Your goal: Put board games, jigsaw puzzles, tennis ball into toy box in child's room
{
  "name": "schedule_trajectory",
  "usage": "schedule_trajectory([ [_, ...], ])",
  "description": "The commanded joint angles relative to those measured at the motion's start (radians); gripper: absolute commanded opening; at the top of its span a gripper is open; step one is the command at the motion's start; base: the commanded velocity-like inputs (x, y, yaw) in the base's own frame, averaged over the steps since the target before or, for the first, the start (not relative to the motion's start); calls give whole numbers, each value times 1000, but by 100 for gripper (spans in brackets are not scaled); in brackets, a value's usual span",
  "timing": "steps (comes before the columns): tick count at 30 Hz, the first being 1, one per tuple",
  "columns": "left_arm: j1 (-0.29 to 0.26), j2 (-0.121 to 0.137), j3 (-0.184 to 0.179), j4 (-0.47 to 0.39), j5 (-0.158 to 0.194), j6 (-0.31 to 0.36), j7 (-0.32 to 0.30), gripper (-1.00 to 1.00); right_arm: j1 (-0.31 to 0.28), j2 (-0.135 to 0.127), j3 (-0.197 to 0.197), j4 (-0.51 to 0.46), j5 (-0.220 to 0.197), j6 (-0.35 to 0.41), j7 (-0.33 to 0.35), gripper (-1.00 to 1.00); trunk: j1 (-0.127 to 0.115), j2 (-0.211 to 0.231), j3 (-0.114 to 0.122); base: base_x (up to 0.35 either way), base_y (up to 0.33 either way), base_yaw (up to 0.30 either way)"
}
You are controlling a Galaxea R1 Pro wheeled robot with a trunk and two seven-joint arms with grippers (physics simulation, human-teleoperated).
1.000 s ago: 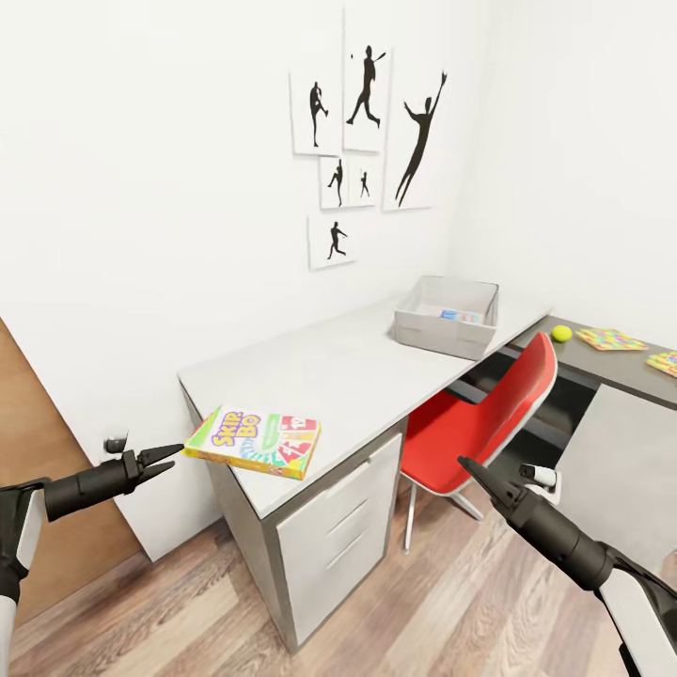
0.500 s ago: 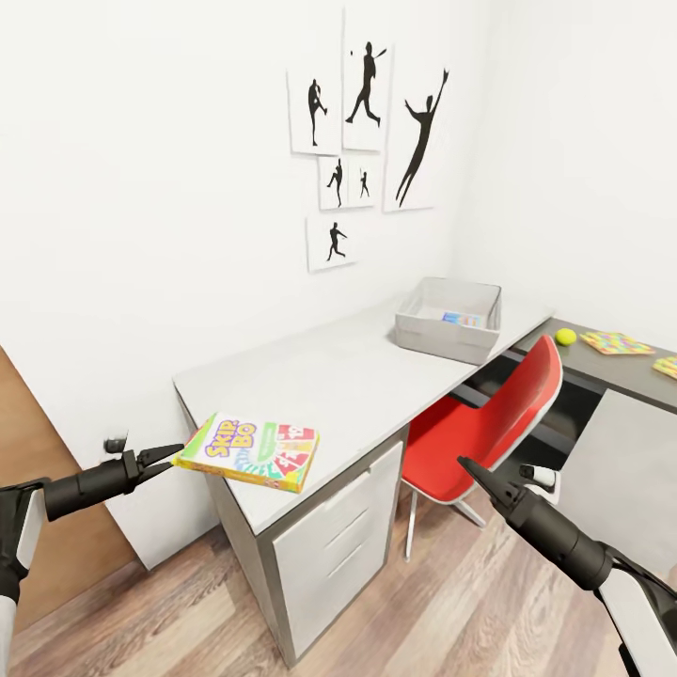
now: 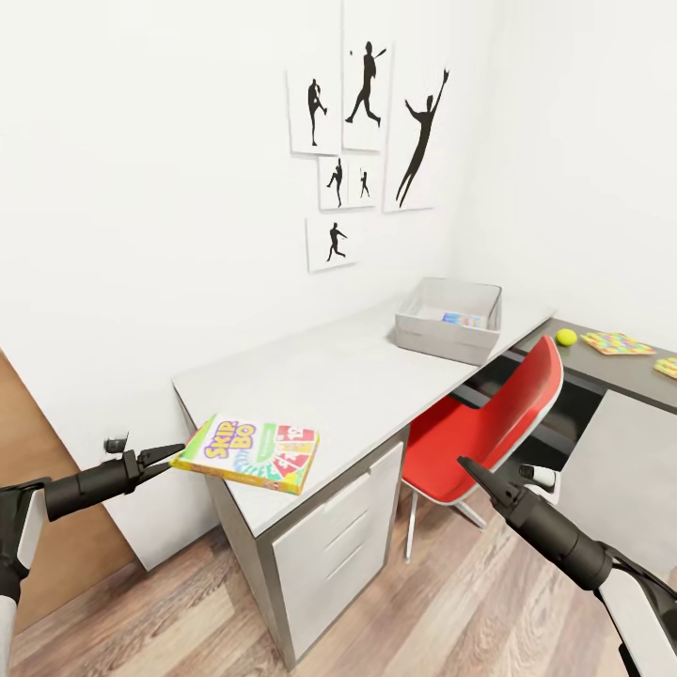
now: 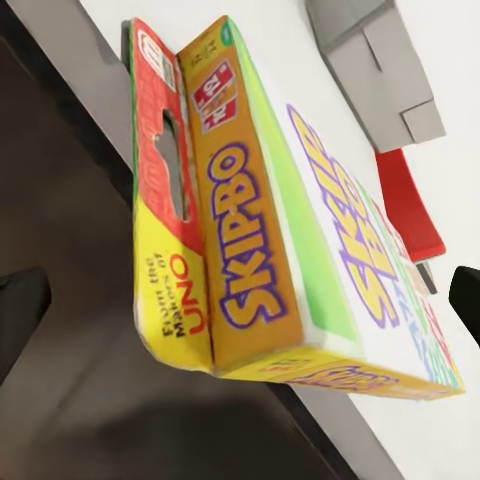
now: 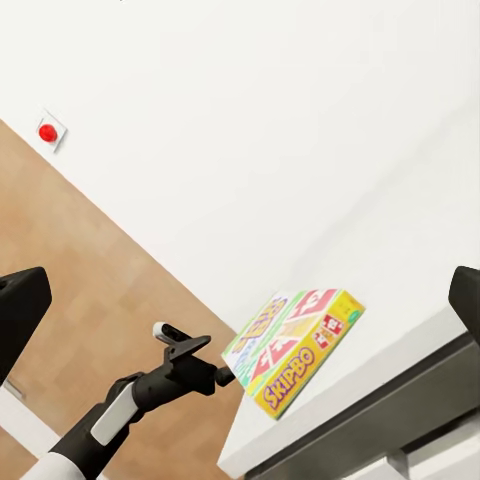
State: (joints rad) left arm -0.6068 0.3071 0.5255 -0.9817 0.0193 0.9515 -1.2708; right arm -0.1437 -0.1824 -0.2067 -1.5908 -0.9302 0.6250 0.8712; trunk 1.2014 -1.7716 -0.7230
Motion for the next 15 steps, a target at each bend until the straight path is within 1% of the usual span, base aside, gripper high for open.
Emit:
schedule_trajectory([
  [1,-1,0,1,0,2,10,-2,100,-1,0,0,0,-6,7,0,100,0,0,-1,0,-61,0],
  [7,-1,0,1,0,2,10,-2,100,0,-1,0,0,-6,7,0,100,0,0,-1,0,-121,0],
  [15,-1,0,1,0,2,10,-2,100,-1,0,0,0,-6,7,0,100,0,0,-1,0,-28,0],
])
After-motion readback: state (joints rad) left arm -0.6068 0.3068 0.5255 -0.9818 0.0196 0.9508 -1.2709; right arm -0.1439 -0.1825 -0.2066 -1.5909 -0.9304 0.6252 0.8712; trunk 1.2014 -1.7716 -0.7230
